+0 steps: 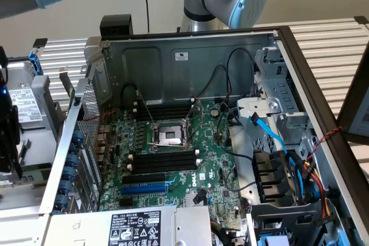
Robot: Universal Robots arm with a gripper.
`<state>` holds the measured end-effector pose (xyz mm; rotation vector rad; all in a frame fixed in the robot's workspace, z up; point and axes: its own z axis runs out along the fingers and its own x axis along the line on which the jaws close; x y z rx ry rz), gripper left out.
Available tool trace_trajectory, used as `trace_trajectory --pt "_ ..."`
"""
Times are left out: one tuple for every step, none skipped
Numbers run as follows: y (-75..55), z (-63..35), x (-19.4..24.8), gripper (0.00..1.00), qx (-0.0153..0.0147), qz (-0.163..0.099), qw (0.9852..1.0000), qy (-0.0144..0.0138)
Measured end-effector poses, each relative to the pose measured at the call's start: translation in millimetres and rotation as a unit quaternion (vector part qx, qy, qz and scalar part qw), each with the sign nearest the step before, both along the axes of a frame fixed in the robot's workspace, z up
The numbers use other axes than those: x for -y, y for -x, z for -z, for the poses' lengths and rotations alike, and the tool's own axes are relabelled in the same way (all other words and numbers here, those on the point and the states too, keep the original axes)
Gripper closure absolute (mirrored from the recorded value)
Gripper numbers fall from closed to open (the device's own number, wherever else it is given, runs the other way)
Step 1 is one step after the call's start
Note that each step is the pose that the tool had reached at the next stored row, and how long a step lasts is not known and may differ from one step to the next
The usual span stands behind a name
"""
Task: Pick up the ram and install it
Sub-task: 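Pick up the ram and move it above insertion slot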
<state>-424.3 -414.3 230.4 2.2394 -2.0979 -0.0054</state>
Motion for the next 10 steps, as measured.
trace_trajectory --pt "0.2 -3.4 0.0 0.87 0.0002 0.000 1.0000 0.0000" --pt "0.5 -7.3 0.0 0.87 0.0005 0.000 1.0000 0.0000" --pt "0.7 -11.3 0.0 0.87 0.0006 0.000 1.0000 -0.0001" --pt "0.7 -15.6 0.0 0.87 0.0005 0.000 1.0000 0.0000" --pt "0.7 -19.9 0.0 0.87 0.0007 0.000 1.0000 0.0000" --pt "0.7 -24.7 0.0 0.87 0.0006 0.000 1.0000 0.0000" --pt "0.7 -29.1 0.0 0.87 0.0007 0.000 1.0000 0.0000" --pt "0.7 -33.8 0.0 0.87 0.0007 0.000 1.0000 0.0000" --pt "0.7 -38.2 0.0 0.87 0.0008 0.000 1.0000 0.0000" --pt "0.8 -42.7 0.0 0.87 0.0008 0.000 1.0000 0.0000"
